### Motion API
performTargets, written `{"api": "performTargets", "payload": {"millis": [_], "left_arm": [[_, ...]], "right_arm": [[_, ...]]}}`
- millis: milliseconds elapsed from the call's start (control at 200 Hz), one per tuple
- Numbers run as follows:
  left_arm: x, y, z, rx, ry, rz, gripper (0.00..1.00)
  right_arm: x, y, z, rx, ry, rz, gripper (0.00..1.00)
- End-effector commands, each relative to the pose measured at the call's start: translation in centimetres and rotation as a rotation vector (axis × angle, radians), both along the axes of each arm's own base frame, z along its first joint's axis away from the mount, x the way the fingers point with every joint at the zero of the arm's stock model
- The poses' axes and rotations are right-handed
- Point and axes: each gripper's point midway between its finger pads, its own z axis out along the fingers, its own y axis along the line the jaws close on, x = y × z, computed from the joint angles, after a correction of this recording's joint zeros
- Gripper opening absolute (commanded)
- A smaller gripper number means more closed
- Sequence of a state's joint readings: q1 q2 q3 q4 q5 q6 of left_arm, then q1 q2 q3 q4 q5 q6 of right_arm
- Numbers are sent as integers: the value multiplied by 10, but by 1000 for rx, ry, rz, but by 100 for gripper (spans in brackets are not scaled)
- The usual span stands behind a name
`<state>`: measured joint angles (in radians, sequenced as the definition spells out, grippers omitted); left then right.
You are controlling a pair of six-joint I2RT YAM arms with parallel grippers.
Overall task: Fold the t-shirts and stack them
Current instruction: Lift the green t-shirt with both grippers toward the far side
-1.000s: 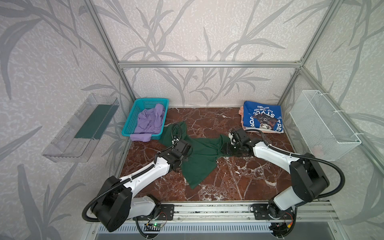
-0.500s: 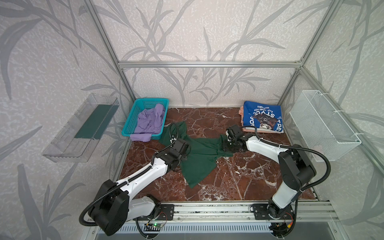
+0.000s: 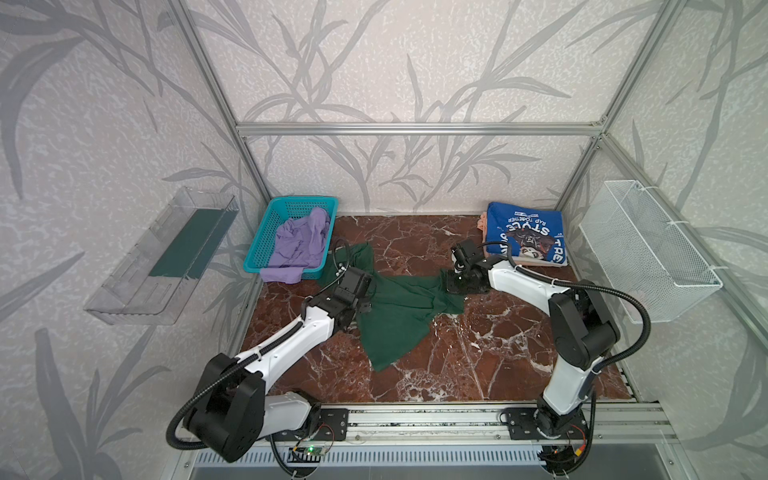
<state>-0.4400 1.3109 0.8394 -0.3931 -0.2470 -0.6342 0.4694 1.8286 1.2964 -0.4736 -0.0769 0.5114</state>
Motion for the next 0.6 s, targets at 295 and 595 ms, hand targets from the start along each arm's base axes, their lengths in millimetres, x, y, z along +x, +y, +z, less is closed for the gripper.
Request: {"api": "performTargets", "payload": {"millis": [295,595], "left_arm": [[180,0,206,-129,-340,-16,0],[118,43,324,-6,-573,24,0]], "right_arm": [[131,-60,192,-109,-456,-47,0],[76,-103,334,-170,-767,-90,0]]}}
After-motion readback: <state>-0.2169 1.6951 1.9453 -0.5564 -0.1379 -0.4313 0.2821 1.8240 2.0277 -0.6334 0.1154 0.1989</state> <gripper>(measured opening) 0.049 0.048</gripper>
